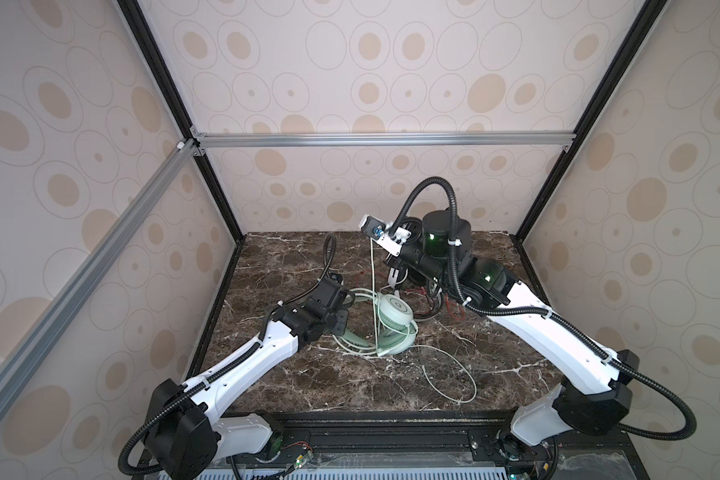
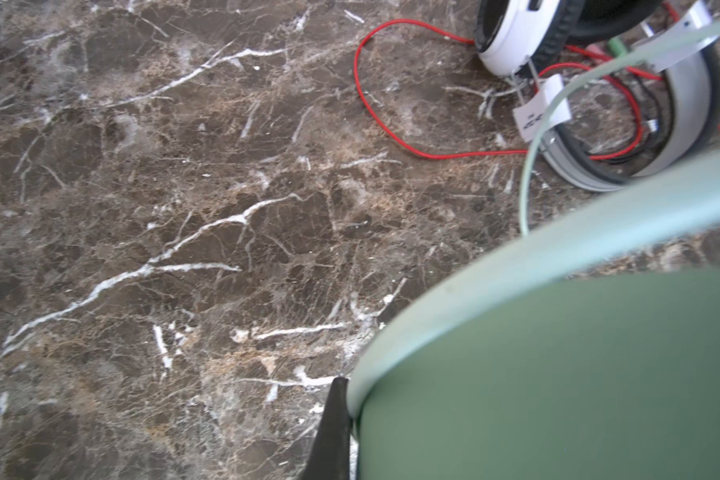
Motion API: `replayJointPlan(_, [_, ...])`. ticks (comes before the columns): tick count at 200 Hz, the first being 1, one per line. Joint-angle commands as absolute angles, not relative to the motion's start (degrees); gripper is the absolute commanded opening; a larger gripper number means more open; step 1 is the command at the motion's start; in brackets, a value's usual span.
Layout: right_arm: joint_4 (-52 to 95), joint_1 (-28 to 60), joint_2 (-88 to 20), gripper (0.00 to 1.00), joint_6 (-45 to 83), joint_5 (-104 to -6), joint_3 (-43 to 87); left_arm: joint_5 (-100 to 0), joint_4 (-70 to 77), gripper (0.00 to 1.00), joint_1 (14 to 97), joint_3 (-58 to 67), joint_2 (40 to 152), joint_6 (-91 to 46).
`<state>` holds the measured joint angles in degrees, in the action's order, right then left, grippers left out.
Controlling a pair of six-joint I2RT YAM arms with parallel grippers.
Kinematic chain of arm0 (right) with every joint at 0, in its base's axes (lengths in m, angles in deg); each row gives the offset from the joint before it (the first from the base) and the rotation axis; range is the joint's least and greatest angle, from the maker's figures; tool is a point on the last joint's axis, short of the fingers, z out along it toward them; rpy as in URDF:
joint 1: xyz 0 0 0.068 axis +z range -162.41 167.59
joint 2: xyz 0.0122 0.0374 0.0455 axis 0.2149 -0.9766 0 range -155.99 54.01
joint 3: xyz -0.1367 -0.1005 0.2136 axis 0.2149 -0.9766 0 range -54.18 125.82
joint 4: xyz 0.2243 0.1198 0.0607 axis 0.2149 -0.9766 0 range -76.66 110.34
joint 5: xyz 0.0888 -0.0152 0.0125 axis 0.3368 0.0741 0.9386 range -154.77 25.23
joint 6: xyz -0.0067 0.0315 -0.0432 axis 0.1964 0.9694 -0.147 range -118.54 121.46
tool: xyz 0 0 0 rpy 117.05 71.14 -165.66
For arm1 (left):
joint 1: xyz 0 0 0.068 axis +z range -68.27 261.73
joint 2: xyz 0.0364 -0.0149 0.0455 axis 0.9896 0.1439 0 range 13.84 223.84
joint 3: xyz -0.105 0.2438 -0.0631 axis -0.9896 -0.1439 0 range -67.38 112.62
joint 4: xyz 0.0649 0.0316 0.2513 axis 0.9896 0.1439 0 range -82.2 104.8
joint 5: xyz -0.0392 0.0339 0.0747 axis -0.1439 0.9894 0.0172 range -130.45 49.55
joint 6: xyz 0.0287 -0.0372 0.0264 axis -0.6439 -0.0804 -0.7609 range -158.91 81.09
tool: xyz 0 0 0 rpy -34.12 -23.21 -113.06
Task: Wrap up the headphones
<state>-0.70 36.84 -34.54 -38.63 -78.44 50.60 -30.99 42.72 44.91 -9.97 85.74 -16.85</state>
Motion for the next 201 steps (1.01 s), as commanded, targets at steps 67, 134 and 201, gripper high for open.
replayJointPlan(67, [-11.50,24.80,-46.50,0.00,-23.27,-64.33,59.20,-33.22,39.35,0.00,41.38,-10.42,83.19,-17.53])
replayJointPlan(134, [-2.96,18.11,-45.82,0.00,-10.32,-55.80,42.64,-34.30,39.45,0.00,41.48,-8.72,81.55,-17.55])
replayJointPlan(201, [5.71,10.80,-43.58,0.23,2.09,-46.21,28.46,-34.86,41.55,0.00,42.26,-5.17,80.63,-17.56])
